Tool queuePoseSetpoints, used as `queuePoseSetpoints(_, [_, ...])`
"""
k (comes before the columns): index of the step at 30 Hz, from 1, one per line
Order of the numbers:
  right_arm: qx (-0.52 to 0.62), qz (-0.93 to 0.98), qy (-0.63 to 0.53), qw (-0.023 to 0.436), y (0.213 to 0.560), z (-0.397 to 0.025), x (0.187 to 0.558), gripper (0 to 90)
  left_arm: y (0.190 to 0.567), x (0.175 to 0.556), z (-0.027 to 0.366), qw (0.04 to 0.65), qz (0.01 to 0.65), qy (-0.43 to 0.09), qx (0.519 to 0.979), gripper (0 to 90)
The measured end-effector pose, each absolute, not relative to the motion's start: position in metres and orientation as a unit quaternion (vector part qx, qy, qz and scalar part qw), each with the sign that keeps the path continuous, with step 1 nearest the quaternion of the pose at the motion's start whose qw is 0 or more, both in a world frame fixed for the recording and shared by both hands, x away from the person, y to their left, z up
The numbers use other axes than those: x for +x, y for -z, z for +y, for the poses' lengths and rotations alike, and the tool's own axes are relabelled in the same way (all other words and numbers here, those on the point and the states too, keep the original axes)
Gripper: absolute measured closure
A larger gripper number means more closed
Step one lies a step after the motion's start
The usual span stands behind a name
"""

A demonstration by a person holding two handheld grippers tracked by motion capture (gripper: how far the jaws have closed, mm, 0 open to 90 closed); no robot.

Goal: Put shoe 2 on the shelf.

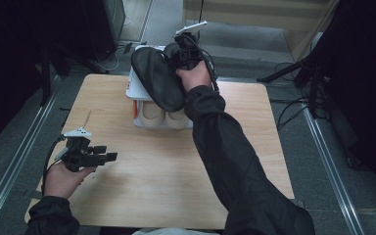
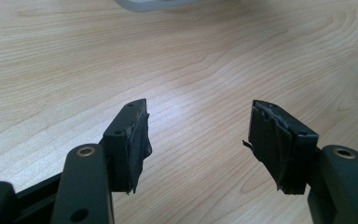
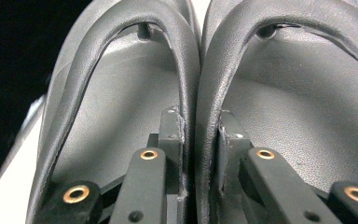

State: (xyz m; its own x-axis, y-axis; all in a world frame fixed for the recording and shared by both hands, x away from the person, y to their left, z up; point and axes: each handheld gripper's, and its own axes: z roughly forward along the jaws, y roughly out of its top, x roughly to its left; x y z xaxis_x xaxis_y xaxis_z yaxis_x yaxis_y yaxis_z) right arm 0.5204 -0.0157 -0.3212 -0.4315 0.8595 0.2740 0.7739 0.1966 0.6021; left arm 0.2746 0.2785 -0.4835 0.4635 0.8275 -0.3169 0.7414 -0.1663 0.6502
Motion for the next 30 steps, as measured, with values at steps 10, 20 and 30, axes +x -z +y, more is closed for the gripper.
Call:
queuePoseSetpoints(10, [0.603, 0.707, -0.360, 0.085, 0.331, 0.008, 0.531, 76.3, 0.484, 0.276, 0.274, 0.391, 0.506, -0.046, 0.767, 38.6])
queuePoseSetpoints(20, [0.645, 0.661, -0.363, 0.121, 0.336, 0.022, 0.538, 76.2, 0.483, 0.279, 0.271, 0.396, 0.502, -0.042, 0.768, 38.6])
queuePoseSetpoints(30, [0.642, 0.664, -0.362, 0.128, 0.336, 0.028, 0.547, 76.1, 0.484, 0.280, 0.270, 0.394, 0.499, -0.040, 0.771, 38.5])
